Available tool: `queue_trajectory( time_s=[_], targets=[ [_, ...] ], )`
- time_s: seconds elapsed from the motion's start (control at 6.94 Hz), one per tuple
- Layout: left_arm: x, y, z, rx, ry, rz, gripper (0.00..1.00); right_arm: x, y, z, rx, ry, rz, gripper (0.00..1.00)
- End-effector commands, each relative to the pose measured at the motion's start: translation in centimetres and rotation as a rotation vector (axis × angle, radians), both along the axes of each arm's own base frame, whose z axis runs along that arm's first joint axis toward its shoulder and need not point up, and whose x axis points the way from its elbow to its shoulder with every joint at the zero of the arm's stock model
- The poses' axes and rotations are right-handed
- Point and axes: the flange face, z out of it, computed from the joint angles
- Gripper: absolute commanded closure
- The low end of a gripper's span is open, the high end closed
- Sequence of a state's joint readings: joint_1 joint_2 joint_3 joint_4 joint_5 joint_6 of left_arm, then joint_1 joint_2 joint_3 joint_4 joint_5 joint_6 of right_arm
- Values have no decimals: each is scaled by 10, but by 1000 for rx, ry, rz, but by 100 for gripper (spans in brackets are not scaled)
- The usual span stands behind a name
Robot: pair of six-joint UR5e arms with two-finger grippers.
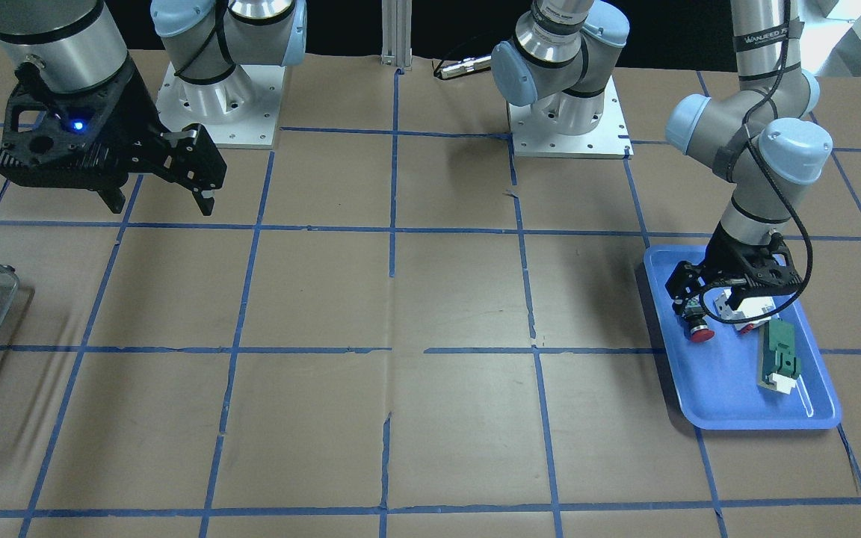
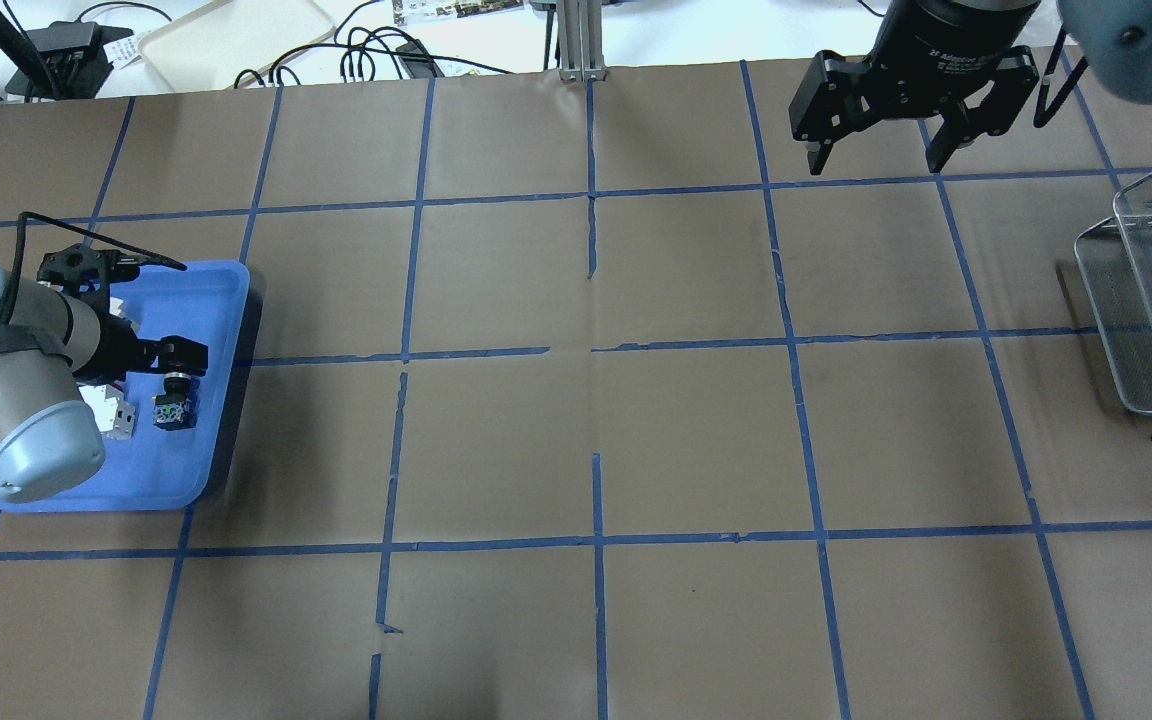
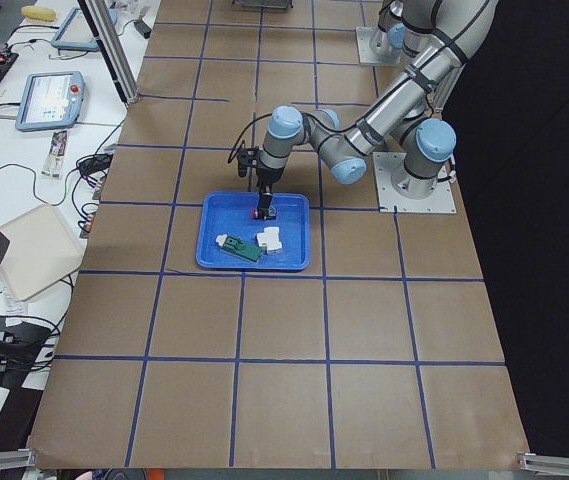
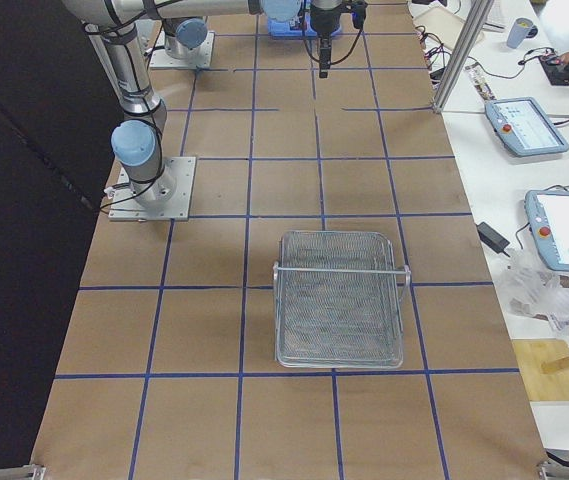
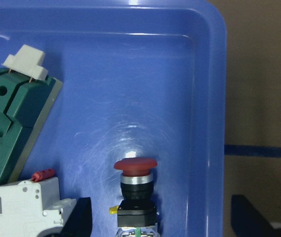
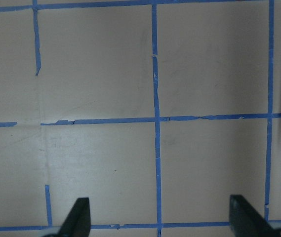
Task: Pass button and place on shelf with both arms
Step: 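Lower the left gripper and close it on the red push button's base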
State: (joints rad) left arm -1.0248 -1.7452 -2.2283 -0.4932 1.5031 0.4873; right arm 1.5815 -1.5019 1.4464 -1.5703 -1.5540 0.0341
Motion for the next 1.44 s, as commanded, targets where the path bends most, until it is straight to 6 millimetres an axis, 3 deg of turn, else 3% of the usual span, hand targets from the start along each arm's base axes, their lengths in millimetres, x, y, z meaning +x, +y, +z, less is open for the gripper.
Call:
queue_trajectory(
  time_s=[0.0, 0.43, 0.86, 1.01, 1.15, 1.3],
  targets=[
    [4, 22, -24, 11, 22, 13, 0, 0, 0, 1, -2, -2, 0, 0],
    [18, 32, -39, 42, 46, 54, 0, 0, 0, 2, -5, -3, 1, 0],
    [22, 29, -50, 58, 57, 54, 9, 1, 1, 2, -5, -5, 1, 0],
    [22, 29, -50, 55, 58, 54, 18, 1, 1, 2, -6, -5, 1, 0],
    [22, 28, -50, 55, 55, 53, 38, 1, 0, 1, -5, -5, 1, 0],
    [22, 28, -49, 53, 56, 52, 48, 1, 0, 2, -8, -5, 1, 0]
  ],
)
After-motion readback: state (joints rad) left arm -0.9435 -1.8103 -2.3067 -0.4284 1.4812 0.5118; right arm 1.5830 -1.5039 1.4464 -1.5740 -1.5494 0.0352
